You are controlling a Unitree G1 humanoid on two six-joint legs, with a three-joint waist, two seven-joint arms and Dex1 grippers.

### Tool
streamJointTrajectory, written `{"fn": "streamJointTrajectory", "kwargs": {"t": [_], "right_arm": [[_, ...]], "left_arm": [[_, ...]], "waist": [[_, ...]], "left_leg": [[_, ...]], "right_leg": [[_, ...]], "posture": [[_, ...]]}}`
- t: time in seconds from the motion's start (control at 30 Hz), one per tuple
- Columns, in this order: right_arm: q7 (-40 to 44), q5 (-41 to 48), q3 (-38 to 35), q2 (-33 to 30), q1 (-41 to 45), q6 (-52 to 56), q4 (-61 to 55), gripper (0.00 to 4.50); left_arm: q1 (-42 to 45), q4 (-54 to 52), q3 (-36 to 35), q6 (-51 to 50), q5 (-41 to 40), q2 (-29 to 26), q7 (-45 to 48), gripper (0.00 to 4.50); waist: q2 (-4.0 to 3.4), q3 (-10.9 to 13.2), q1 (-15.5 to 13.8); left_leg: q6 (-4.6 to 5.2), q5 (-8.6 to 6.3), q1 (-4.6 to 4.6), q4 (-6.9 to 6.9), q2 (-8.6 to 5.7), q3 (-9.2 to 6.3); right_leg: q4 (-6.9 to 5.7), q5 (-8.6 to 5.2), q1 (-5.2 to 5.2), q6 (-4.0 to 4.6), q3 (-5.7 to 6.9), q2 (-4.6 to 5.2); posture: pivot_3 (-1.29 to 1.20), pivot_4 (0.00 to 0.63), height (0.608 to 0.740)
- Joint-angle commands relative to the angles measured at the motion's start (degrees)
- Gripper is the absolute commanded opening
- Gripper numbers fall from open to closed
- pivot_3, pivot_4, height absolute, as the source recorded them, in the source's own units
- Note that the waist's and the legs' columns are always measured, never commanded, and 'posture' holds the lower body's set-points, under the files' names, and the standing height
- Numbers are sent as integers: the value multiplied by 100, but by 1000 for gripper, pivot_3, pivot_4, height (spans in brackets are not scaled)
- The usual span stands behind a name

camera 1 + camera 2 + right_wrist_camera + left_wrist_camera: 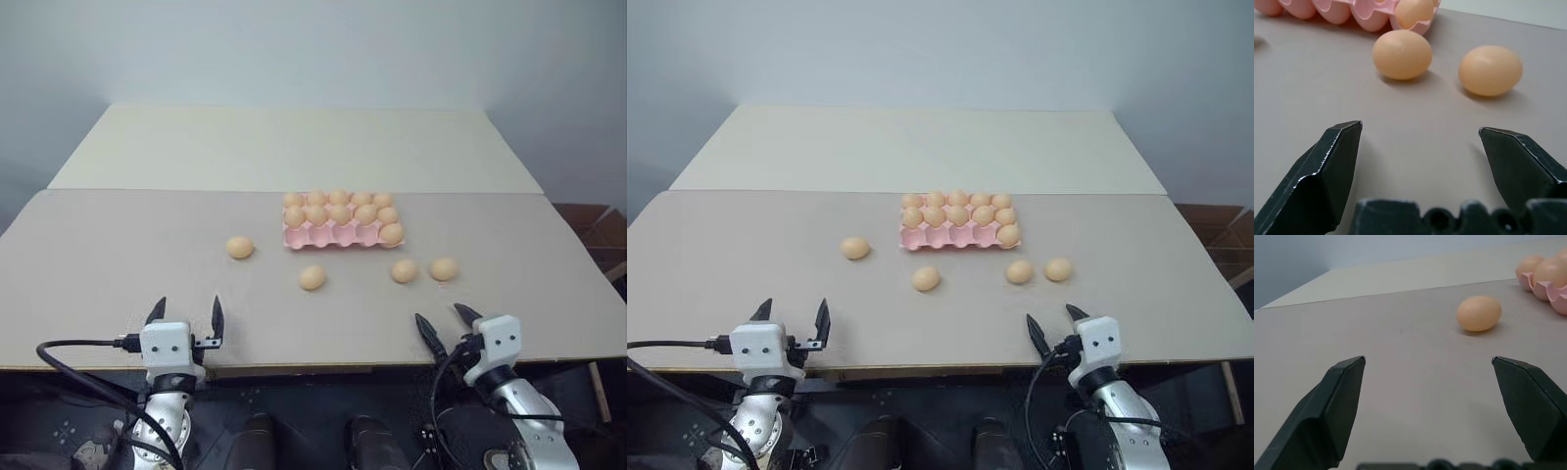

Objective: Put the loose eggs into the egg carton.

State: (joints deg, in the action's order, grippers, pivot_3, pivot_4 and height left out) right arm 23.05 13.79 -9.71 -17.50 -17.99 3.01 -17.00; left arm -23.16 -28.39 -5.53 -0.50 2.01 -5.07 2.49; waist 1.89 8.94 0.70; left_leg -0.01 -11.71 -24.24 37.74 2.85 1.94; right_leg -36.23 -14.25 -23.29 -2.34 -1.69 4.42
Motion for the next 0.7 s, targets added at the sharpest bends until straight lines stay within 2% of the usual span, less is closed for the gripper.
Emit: {"fn": "streamJointTrajectory", "kwargs": {"t": [0.03, 0.33, 0.47, 0.57, 0.7], "right_arm": [[-90, 40, -60, 52, -173, -6, -348, 4500], [-172, 83, -126, 72, -342, 21, -626, 4500], [-104, -47, 56, 89, -521, -202, -794, 4500], [25, -141, 257, 74, -717, -392, -984, 4500], [122, -118, 243, -106, -764, -305, -1498, 4500]], "left_arm": [[54, -160, -48, 25, -98, -49, 74, 4493], [147, -313, -37, -15, -230, -229, 345, 4493], [266, -247, -82, 126, -356, -649, 795, 4493], [380, -111, -158, 253, -703, -1150, 1446, 4493], [777, -219, -63, -56, -1357, -1845, 2392, 4493]], "waist": [[-1, 0, 1], [-1, -1, 5], [-5, -3, -6], [-5, -3, -2], [-13, -5, 0]], "left_leg": [[-16, -10, 1, 0, 1, 0], [-20, -12, 1, 0, 1, 11], [-21, -13, 2, 0, 1, 13], [-21, -13, 0, -1, 1, 15], [-21, -13, 1, -3, 8, 20]], "right_leg": [[0, 0, 0, 0, 0, 0], [0, -1, -7, -2, -9, 0], [0, -1, -7, -2, -9, -1], [1, -1, -8, -2, -12, 0], [-1, -1, -13, 0, -17, 2]], "posture": [[0, 150, 740], [0, 150, 740], [0, 150, 740], [0, 150, 740], [0, 150, 740]]}}
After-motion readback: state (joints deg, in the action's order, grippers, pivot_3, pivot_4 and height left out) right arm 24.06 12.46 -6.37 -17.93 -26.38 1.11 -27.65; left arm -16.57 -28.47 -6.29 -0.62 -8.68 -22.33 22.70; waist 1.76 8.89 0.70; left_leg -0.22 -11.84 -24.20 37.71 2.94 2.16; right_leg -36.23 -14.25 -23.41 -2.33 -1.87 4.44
